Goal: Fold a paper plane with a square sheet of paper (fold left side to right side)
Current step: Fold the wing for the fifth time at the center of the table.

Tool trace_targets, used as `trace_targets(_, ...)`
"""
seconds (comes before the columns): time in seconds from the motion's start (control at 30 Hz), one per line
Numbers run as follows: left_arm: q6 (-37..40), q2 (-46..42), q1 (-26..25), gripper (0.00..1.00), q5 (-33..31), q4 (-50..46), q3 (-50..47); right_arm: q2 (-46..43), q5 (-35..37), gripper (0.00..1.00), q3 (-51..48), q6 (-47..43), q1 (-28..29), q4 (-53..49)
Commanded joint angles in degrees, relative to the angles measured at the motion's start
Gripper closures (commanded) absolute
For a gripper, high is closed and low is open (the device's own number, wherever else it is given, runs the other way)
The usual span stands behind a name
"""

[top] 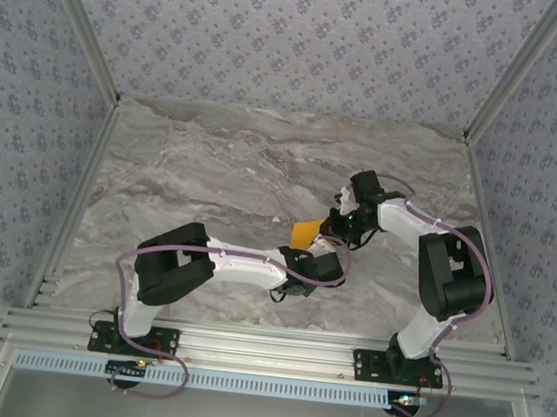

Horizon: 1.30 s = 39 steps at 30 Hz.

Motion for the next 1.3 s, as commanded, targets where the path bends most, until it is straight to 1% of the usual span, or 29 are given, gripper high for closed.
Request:
trace_targets(0.0,-0.18,1.03,-0.66,0.74,-1.12,-1.71,1.70,0.71,0.64,1.00,1.79,-0.85,0.27,-2.27)
trace_targets(0.1,-0.19,0.89,-0.67,0.80,-0.75,-1.54,1.69,0.74,0.56,1.00,1.92,-1.32,0.30,-2.54)
trace_targets(0.27,-0.29,0.77,-0.44,0.84,0.61,-1.04,1.54,-0.01,0.29,1.00,2.07,-2.35,0.20,-2.80)
trace_targets(0.33,-0.36,0.60,-0.11,0.86,1.82,-0.79,1.43,-0.95,0.45,0.96,1.93,-2.71,0.01,-2.48)
trace_targets(0.37,-0.27,0.42,0.14,0.88,2.42,-0.67,1.51,-1.82,0.69,0.89,1.66,-2.83,-0.14,-2.17)
trace_targets(0.47,-0.10,-0.19,0.71,0.89,4.29,-0.20,1.34,-4.93,1.67,0.75,1.55,-3.40,-0.91,-1.58)
trace_targets(0.67,0.17,-1.38,2.23,0.91,8.35,0.28,1.18,-11.83,6.29,0.50,1.83,-5.43,-2.98,-3.33)
trace_targets(0.8,0.17,-2.20,3.70,0.91,12.31,0.68,1.22,-15.22,10.05,0.39,0.70,-6.63,-4.54,-4.94)
trace_targets(0.9,-0.39,-3.02,5.36,0.92,16.60,1.81,0.88,-17.75,11.77,0.34,-1.63,-6.90,-5.65,-4.44)
trace_targets(1.03,-2.21,-4.46,8.26,0.92,23.00,4.70,-0.68,-19.76,12.34,0.31,-4.59,-7.56,-6.66,-3.25)
trace_targets(1.1,-3.84,-5.41,10.02,0.92,26.98,7.60,-2.30,-19.80,12.10,0.31,-5.82,-8.05,-6.68,-2.76)
trace_targets(1.27,-7.93,-8.28,14.04,0.93,34.18,16.23,-7.94,-19.61,9.63,0.30,-9.51,-7.89,-6.39,0.83)
